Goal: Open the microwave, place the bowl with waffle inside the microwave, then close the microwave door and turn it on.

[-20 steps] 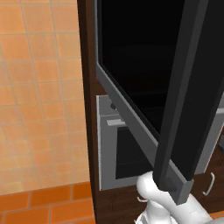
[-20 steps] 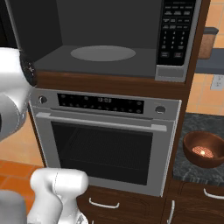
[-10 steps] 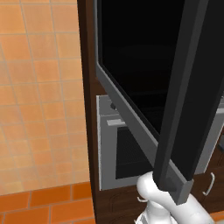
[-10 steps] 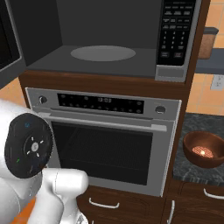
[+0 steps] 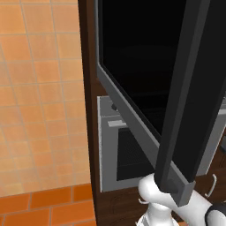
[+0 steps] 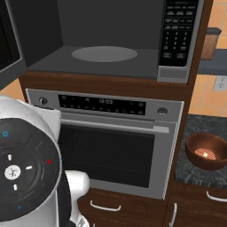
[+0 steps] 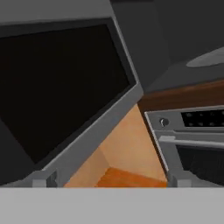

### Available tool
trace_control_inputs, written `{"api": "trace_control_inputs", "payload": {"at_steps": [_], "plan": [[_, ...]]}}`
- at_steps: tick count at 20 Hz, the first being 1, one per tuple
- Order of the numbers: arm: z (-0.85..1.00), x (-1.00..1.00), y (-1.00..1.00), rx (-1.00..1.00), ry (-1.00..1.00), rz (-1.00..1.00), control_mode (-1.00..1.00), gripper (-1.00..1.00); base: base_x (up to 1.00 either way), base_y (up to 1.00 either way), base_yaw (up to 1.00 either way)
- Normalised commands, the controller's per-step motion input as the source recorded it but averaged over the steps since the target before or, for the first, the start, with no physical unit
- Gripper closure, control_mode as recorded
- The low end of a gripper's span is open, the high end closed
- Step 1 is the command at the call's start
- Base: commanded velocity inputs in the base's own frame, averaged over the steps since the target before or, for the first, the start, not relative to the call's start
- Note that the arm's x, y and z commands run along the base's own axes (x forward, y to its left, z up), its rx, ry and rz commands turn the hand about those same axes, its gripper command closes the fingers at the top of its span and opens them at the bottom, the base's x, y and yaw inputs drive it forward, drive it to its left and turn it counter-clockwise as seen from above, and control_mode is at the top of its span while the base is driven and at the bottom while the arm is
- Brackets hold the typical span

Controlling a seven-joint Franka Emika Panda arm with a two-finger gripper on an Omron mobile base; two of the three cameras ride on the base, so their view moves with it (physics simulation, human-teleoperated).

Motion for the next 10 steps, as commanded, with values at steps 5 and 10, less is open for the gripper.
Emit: {"api": "trace_control_inputs", "payload": {"at_steps": [5,10], "plan": [[-0.53,0.42,-0.44,-0.30,0.26,-0.68,-1.00,-1.00,0.00,0.00,0.00],[-0.99,0.19,-0.62,-0.16,0.14,-0.70,-1.00,-1.00,0.00,0.00,0.00]]}}
